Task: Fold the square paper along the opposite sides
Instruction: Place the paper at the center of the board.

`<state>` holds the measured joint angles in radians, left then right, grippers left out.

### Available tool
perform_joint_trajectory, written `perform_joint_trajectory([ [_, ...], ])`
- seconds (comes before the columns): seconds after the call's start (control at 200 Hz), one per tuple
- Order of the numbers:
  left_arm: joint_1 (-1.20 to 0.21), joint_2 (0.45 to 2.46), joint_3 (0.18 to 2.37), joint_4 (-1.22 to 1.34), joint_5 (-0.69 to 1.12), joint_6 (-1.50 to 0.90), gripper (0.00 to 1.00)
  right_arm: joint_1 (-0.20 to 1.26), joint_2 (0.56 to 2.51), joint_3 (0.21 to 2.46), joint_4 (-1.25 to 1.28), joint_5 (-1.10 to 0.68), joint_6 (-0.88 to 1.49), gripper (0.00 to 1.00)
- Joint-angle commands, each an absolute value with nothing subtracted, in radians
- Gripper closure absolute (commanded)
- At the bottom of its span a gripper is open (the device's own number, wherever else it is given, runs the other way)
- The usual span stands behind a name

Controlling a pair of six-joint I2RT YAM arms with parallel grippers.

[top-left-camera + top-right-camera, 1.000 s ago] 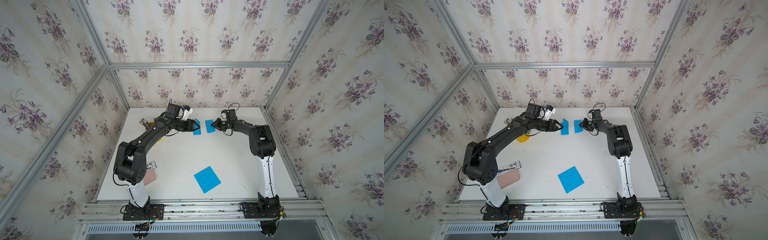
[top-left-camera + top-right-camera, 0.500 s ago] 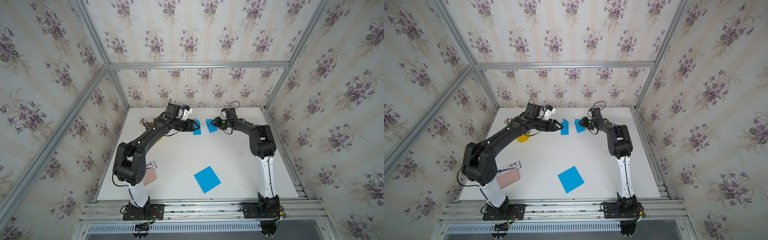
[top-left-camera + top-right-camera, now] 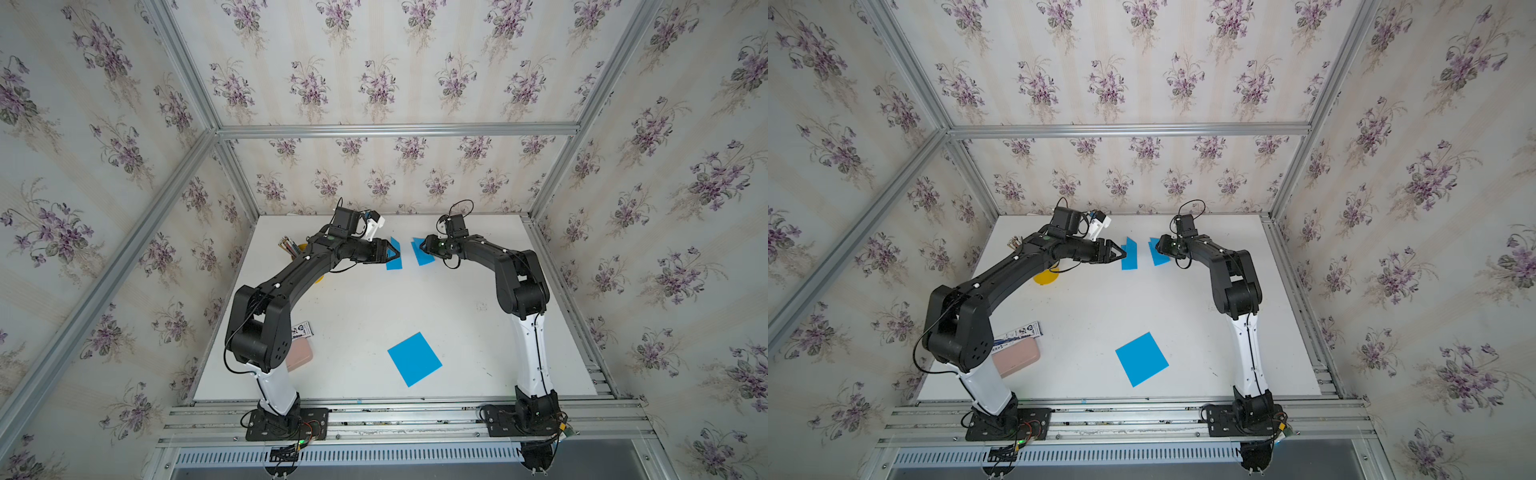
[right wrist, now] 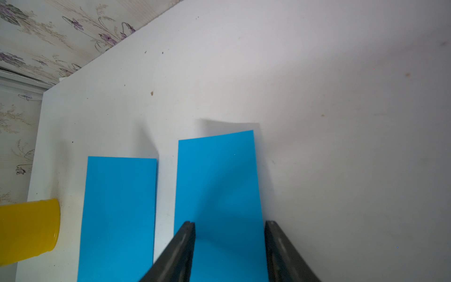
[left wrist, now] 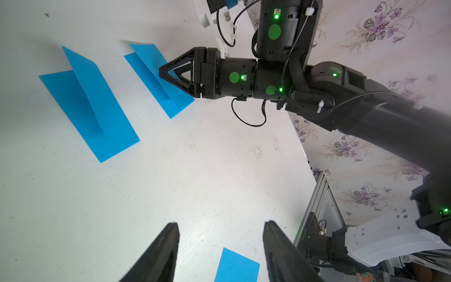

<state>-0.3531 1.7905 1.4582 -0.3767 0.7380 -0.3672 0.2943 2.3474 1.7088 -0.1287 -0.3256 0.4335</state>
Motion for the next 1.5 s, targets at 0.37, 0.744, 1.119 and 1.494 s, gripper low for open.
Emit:
perform_joint_trajectory([
  [0.37, -0.357, 1.773, 1.451, -0.342, 0.761, -0.364, 0.4, 0.318, 2.329, 1.661, -0.263, -0.24, 0.431, 0.42],
  [0.744, -0.365, 1.768, 1.448, -0.352, 0.744, -0.35, 0.4, 0.314, 2.323, 1.754, -0.301, -0.222, 0.413, 0.37],
  [1.119, -0.509, 1.731, 1.434, -0.617, 0.594, -0.143, 0.41, 0.317, 2.042, 1.573, -0.22, -0.2, 0.359, 0.38],
  [1.494, -0.836, 1.793, 1.292, -0.869, 0.528, -0.009, 0.41, 0.325, 1.687, 1.068, -0.043, -0.171, 0.306, 0.4],
])
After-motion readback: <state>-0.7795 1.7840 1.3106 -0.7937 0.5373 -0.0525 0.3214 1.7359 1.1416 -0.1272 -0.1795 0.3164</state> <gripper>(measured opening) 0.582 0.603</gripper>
